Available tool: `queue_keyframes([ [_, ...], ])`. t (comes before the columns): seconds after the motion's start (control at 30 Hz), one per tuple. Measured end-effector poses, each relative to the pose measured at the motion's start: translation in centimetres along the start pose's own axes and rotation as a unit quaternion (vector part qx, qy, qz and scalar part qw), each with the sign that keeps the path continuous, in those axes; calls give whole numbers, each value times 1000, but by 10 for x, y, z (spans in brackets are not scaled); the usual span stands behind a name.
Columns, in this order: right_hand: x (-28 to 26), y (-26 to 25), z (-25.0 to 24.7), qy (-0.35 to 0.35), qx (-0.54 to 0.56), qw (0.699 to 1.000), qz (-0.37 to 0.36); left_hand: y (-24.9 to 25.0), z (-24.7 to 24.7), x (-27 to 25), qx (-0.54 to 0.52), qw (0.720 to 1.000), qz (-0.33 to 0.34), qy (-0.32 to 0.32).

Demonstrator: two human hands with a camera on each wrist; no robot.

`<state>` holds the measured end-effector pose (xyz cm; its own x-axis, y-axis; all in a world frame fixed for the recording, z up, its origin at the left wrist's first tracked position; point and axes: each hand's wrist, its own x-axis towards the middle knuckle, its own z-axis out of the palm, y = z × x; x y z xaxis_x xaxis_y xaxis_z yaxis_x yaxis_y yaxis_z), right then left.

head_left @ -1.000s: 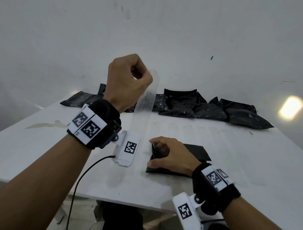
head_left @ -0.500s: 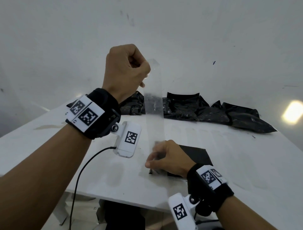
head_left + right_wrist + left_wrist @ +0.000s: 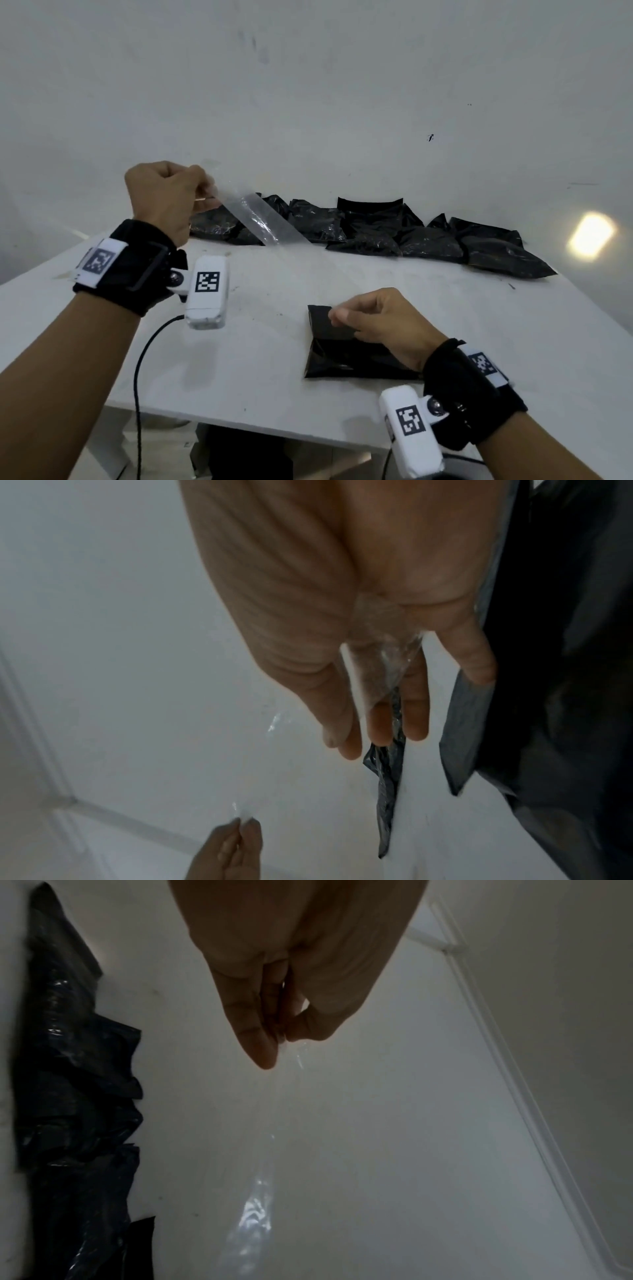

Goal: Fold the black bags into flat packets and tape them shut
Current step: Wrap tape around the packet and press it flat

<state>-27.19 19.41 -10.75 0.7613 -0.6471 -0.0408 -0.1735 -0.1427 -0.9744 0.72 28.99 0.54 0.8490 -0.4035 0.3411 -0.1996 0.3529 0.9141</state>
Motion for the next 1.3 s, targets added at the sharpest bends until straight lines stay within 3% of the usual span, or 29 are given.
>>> queue_keyframes([
  [0.23, -9, -7, -23, -9, 57, 998, 16, -21, -13, -23, -14, 998, -54, 9],
  [0.6, -36, 2, -86, 124, 86, 980, 128, -60, -15, -76, 33, 988, -149, -28],
  [0.87, -39, 21, -106, 218, 291, 912, 190, -88, 6, -113, 111, 972, -189, -89],
  [1.07, -35, 33, -104, 253, 426, 857, 141, -100, 9, -135, 117, 967, -202, -103],
  [1.13, -34, 34, -104, 264, 422, 856, 141, -102, 10, -139, 117, 967, -203, -102],
  [1.3, -29, 39, -102, 281, 344, 887, 125, -107, 9, -138, 129, 967, -196, -102],
])
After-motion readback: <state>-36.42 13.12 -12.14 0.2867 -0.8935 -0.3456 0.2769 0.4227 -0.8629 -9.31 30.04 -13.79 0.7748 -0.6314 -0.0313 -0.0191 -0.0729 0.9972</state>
